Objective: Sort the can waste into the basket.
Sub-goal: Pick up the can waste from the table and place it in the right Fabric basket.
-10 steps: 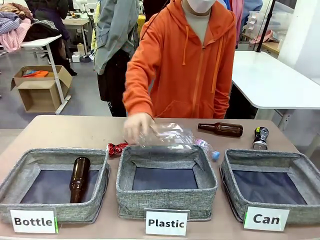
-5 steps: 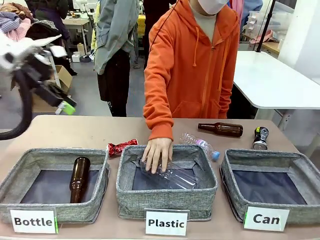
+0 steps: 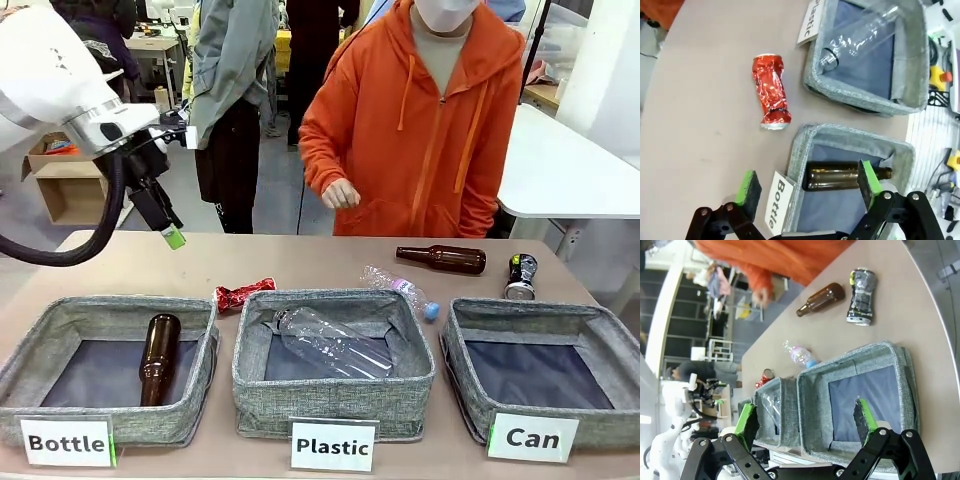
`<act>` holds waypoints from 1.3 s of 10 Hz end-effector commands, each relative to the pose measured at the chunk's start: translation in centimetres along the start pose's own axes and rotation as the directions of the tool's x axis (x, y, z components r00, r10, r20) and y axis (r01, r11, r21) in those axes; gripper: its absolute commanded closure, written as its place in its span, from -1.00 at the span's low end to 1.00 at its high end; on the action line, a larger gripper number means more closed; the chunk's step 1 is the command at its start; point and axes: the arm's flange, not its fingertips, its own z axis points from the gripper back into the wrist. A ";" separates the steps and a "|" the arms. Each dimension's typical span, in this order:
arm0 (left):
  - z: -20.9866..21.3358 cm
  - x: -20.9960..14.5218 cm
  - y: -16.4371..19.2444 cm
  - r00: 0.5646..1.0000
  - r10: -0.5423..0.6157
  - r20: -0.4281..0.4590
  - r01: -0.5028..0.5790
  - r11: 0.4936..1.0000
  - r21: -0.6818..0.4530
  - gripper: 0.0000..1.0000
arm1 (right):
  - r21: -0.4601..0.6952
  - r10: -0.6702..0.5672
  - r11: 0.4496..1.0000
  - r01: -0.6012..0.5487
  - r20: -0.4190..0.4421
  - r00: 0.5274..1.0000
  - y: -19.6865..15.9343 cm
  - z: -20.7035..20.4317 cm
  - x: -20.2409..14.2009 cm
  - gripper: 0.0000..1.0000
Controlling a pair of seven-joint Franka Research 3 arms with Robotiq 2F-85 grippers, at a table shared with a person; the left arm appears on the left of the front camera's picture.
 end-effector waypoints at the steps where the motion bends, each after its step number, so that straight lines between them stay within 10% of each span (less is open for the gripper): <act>1: -1.1 0.8 0.1 0.999 0.027 -0.037 -0.026 0.999 0.026 -1.00 | 0.027 0.020 0.999 -0.021 0.013 1.000 -0.2 -0.1 0.2 -1.00; 13: -18.8 7.1 2.4 0.925 -0.235 -0.300 0.301 0.933 0.197 -1.00 | 0.027 0.020 0.999 -0.021 0.013 1.000 -0.2 -0.1 0.2 -1.00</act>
